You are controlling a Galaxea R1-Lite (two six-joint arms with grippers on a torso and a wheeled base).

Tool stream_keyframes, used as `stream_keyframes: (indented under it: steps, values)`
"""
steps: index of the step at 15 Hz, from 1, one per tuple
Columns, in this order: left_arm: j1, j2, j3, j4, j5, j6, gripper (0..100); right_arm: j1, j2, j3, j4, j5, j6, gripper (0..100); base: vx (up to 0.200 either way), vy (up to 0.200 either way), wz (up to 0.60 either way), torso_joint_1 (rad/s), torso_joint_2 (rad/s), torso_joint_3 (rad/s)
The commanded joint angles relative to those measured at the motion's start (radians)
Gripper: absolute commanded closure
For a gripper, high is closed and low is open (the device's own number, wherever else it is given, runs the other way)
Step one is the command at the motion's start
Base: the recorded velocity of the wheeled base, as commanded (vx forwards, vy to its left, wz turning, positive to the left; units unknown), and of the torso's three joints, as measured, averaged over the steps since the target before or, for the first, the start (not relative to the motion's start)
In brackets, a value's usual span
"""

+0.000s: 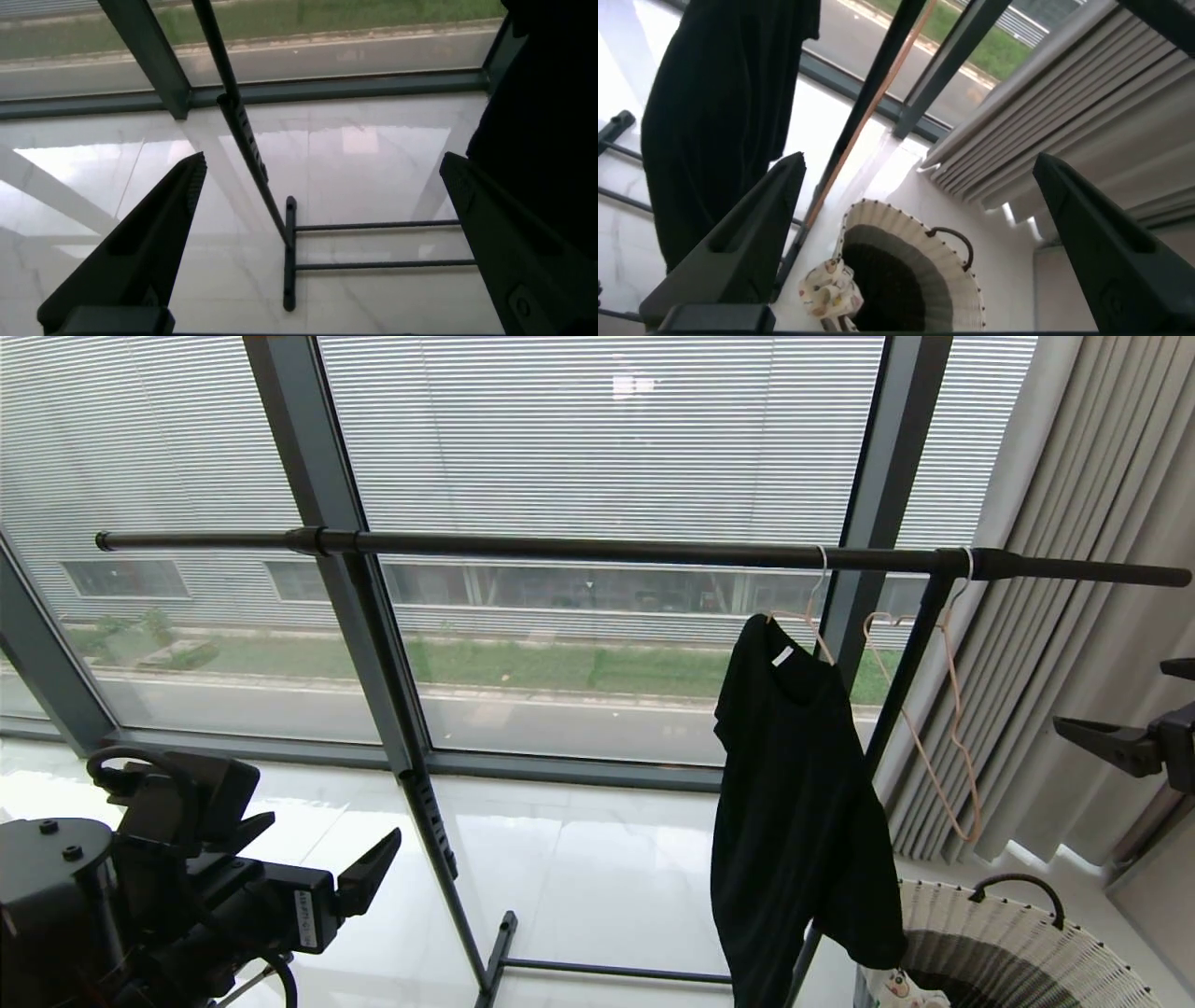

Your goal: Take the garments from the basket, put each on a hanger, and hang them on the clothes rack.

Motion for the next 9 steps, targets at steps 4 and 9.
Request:
stream_keyframes:
  steps: [4, 9]
  values:
    - [0.014, -0.004, 0.001, 0.000, 0.000, 0.002, 0, -0.007, -0.036, 0.086, -0.057, 0.001, 0.001, 0, 0.000, 0.000, 0.00, -0.009, 0.02, 0.016]
    - [0.014, -0.004, 0.000, 0.000, 0.000, 0.002, 0, -0.007, -0.036, 0.086, -0.057, 0.001, 0.000, 0, 0.000, 0.000, 0.00, -0.193, 0.44, 0.233]
